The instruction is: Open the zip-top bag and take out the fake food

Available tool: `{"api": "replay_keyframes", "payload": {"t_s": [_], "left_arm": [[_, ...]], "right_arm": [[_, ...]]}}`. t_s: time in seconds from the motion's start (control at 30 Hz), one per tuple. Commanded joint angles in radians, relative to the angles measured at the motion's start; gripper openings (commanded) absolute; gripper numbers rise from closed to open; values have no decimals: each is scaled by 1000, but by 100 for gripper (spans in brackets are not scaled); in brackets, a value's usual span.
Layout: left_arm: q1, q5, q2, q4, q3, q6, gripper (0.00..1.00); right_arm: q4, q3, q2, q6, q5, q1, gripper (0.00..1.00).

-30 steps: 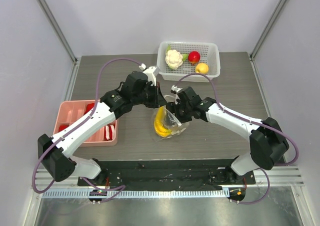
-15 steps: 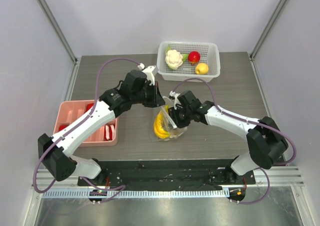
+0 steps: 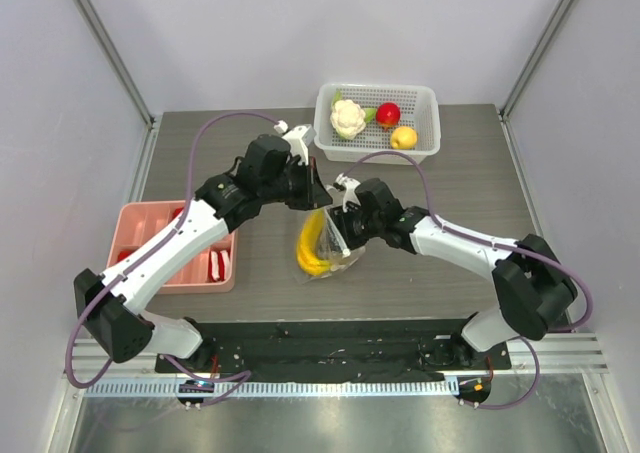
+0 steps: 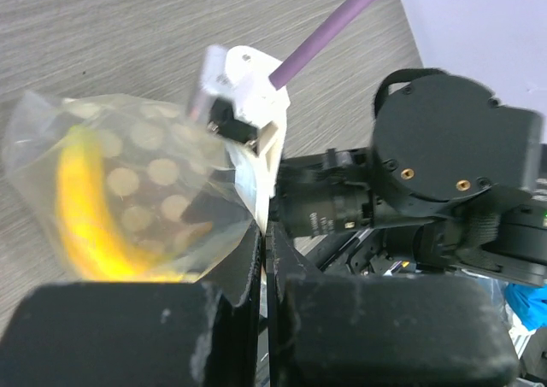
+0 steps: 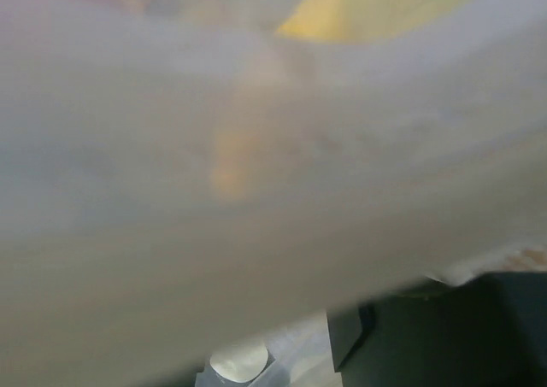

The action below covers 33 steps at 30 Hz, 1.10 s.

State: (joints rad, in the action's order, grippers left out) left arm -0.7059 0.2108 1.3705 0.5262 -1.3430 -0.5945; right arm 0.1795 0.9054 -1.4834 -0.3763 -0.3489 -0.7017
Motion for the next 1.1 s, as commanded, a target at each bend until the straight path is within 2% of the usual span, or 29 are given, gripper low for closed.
{"api": "replay_keyframes", "payload": {"t_s": [0.0,0.07,0.23,0.57,0.7,0.8,0.9,1.07], "left_arm": [[6,39,-5,-68,-71,-2,0],[5,41,1,-65,-77,-2,0],[5,30,4,-69,-52,-10,0],[8,-93,-71,-20,56,13,0],[8,-100,-103,-63,151,-21,0],[8,-106,-117,-61,203,-36,0],[8,-129,-146,-71,246,-47,0],[9,-134,-171,-71,266,-53,0]], "right_arm": [[-178,4,-34,-13,-104,-21,56],[-233,0,-44,-18,-120,-31,61],[-241,-17,-69,-22,-85,-44,61],[-291,-102,-113,-50,-96,-51,64],[-287,-123,-117,-65,-78,-64,66],[-265,-134,-109,-58,-56,-70,73],[-236,-137,-115,-53,-22,-76,75],[-222,-135,-143,-81,56,-82,74]]}}
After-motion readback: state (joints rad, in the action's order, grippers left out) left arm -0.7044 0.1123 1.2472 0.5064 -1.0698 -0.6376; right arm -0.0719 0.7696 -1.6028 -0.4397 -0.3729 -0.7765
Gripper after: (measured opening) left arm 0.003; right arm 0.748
